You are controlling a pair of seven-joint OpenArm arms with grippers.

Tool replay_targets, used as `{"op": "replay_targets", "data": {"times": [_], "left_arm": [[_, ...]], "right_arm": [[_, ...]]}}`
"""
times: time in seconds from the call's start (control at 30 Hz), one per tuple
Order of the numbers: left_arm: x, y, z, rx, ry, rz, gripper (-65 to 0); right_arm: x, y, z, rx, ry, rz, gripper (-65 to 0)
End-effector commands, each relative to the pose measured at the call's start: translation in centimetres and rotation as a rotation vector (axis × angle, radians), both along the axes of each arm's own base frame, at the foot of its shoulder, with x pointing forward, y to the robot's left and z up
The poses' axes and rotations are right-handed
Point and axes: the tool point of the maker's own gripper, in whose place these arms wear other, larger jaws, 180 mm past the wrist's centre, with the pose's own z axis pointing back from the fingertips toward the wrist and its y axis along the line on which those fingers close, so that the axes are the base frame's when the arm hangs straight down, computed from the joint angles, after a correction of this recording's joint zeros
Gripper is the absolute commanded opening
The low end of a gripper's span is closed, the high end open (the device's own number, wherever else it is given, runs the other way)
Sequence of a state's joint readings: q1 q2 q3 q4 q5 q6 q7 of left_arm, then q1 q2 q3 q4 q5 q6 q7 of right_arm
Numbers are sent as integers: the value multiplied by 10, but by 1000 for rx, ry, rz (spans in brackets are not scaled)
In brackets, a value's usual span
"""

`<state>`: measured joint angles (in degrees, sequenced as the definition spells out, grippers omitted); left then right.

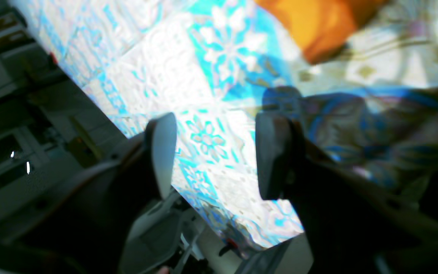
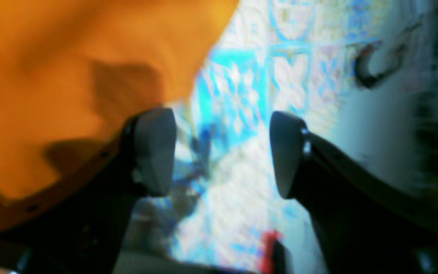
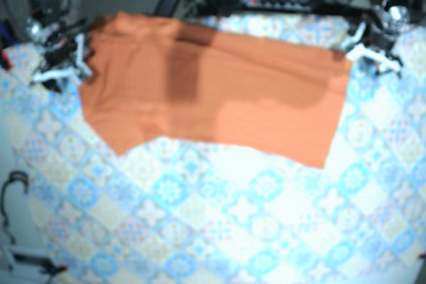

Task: Fold the T-shirt properly
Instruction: 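Release the right gripper and move it to grasp the shirt's side edge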

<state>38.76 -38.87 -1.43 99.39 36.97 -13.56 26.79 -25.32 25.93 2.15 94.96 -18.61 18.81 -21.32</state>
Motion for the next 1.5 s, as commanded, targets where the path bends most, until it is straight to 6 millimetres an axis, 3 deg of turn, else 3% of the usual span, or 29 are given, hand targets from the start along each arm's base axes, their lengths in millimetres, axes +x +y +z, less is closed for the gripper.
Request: {"op": "replay_targets", "data": {"times": [0.0,0.23,0.43,0.7,0.77,0.93,1.07,1.27,1.37,1.47], "left_arm": [[7,2,11,15,-35,-11,-322],[-8,4,10,2,-32,38,-322],[-16,1,4,-12,-17,54,-322],[-21,-5,-2,-33,-12,72,-322],[-23,-8,-3,-41,-10,78,-322],[-25,-10,-5,-46,-9,87,-322],[-28,-10,-6,-51,-2,91,-322],[-34,-10,-8,-52,12,94,-322],[-36,-10,-9,-51,15,94,-322],[-40,-11,-9,-52,22,93,-322]], "right_arm": [[19,-4,19,19,-57,-15,-272],[64,9,42,347,-25,-180,-272],[80,4,63,722,40,-348,-272],[84,-19,49,1020,179,-452,-272],[86,-16,41,1048,219,-468,-272],[107,24,23,1013,364,-381,-272],[117,43,11,991,434,-352,-272],[141,38,7,1022,399,-394,-272],[145,24,2,1020,398,-445,-272],[145,22,-2,986,402,-442,-272]]}}
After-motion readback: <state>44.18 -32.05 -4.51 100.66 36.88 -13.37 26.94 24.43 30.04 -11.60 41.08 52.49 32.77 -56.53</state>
